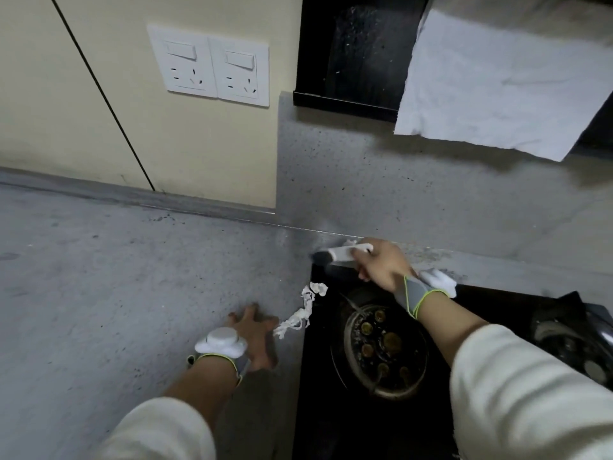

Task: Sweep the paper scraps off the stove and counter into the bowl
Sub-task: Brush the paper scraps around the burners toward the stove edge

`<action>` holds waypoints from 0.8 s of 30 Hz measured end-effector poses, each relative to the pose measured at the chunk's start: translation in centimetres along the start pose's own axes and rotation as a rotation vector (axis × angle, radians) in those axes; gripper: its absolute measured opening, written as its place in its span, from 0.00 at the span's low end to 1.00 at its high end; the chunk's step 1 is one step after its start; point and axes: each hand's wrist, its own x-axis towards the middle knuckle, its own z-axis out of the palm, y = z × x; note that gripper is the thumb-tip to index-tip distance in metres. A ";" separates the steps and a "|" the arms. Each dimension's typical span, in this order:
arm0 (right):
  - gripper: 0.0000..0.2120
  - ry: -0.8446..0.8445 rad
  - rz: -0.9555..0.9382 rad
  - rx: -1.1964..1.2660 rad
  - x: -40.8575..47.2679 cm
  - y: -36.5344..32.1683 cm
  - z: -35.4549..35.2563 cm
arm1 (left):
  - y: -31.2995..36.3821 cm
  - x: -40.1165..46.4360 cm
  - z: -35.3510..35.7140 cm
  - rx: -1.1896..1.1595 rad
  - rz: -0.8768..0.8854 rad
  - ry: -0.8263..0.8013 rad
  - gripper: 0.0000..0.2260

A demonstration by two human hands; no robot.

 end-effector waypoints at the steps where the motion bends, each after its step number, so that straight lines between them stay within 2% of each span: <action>1: 0.12 -0.055 -0.035 0.014 -0.9 -0.6 0.0 | 0.0 0.0 0.0 0.001 0.001 0.005 0.40; 3: 0.10 -0.118 -0.064 0.058 -2.2 -1.2 -0.7 | -0.1 0.1 0.2 0.006 -0.005 0.012 0.40; 5: 0.10 -0.100 -0.042 0.103 -2.6 -1.1 -2.3 | -0.2 0.3 0.3 0.010 -0.013 0.012 0.40; 7: 0.12 0.039 0.013 0.079 -1.3 -0.4 -3.9 | 0.0 0.5 0.4 0.038 -0.032 0.009 0.39; 9: 0.14 0.224 0.094 -0.074 0.9 0.6 -4.7 | 0.5 0.6 0.4 0.063 -0.066 -0.006 0.36; 12: 0.15 0.305 0.108 -0.301 3.3 1.6 -3.9 | 0.7 1.0 0.6 0.061 -0.087 -0.017 0.37; 16: 0.12 0.239 -0.008 -0.372 3.5 1.1 -1.4 | 0.4 1.0 1.2 0.056 -0.088 -0.009 0.38; 20: 0.09 0.091 -0.207 -0.393 2.8 -0.5 -1.2 | 0.4 1.2 1.1 0.063 -0.079 0.006 0.37; 24: 0.06 -0.227 -0.295 -0.272 1.1 -2.4 -2.5 | 0.1 1.5 1.6 0.071 -0.077 0.016 0.37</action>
